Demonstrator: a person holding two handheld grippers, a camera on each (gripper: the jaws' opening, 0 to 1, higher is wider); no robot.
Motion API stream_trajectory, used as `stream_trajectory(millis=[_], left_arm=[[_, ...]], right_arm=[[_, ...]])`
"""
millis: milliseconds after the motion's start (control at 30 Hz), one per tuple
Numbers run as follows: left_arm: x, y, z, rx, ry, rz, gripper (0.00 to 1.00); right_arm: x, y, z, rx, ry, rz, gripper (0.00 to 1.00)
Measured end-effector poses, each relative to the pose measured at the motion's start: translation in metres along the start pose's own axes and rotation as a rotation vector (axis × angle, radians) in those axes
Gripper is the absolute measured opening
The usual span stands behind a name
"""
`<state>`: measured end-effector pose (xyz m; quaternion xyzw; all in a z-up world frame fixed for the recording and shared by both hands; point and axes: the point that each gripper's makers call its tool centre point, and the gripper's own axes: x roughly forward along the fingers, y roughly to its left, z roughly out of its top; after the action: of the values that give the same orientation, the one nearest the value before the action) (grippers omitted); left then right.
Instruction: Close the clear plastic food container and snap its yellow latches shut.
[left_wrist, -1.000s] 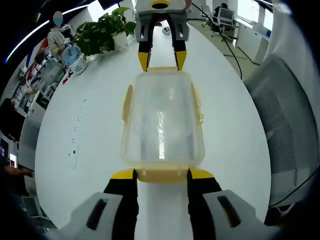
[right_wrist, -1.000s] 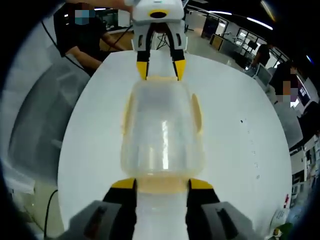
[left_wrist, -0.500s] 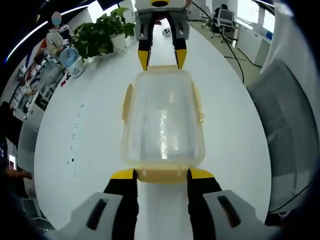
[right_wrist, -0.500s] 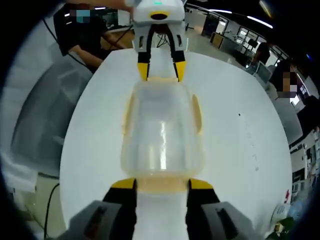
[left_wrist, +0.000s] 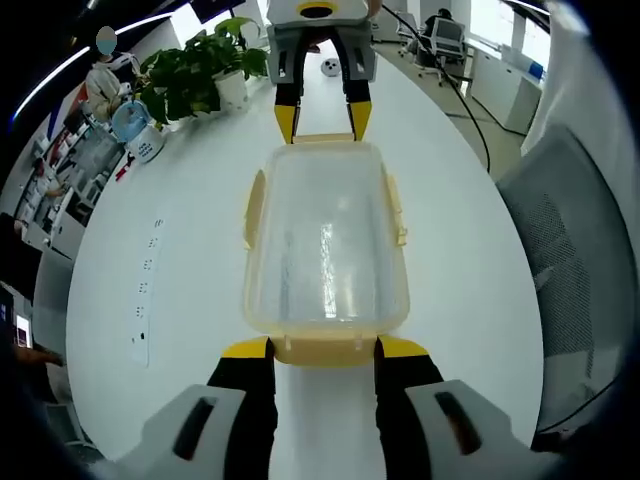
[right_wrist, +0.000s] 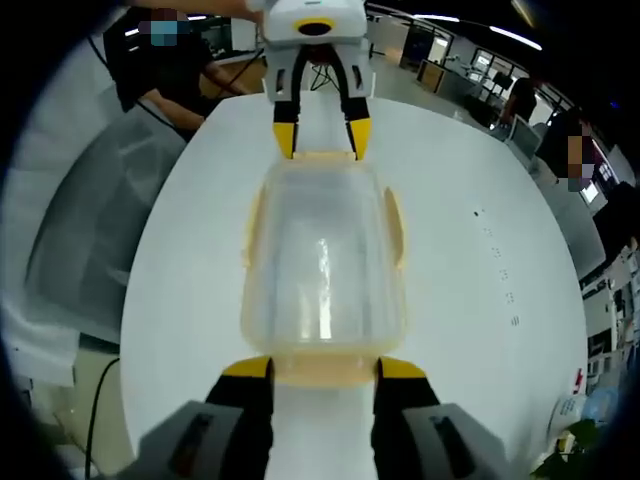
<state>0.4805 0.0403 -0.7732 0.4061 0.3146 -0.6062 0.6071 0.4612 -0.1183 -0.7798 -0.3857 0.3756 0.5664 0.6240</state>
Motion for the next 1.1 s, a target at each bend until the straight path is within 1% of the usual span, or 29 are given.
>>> stream_trajectory(millis=[333, 567, 867, 1100], left_arm=[[0.006, 0.0, 0.001, -0.003, 0.004, -0.011, 0.36], [0.007, 0.003, -0.004, -0.001, 0.006, -0.014, 0.36], [0.015, 0.003, -0.007, 0.0, 0.008, -0.024, 0.36], [0.021, 0.003, -0.01, -0.011, 0.009, -0.035, 0.36]], right_arm=[[0.007, 0.001, -0.006, 0.013, 0.0, 0.01, 0.36], [0.011, -0.001, -0.004, 0.016, -0.005, 0.016, 0.36], [0.018, -0.002, -0.009, 0.033, 0.001, 0.031, 0.36], [0.019, -0.002, -0.01, 0.038, -0.004, 0.037, 0.36]])
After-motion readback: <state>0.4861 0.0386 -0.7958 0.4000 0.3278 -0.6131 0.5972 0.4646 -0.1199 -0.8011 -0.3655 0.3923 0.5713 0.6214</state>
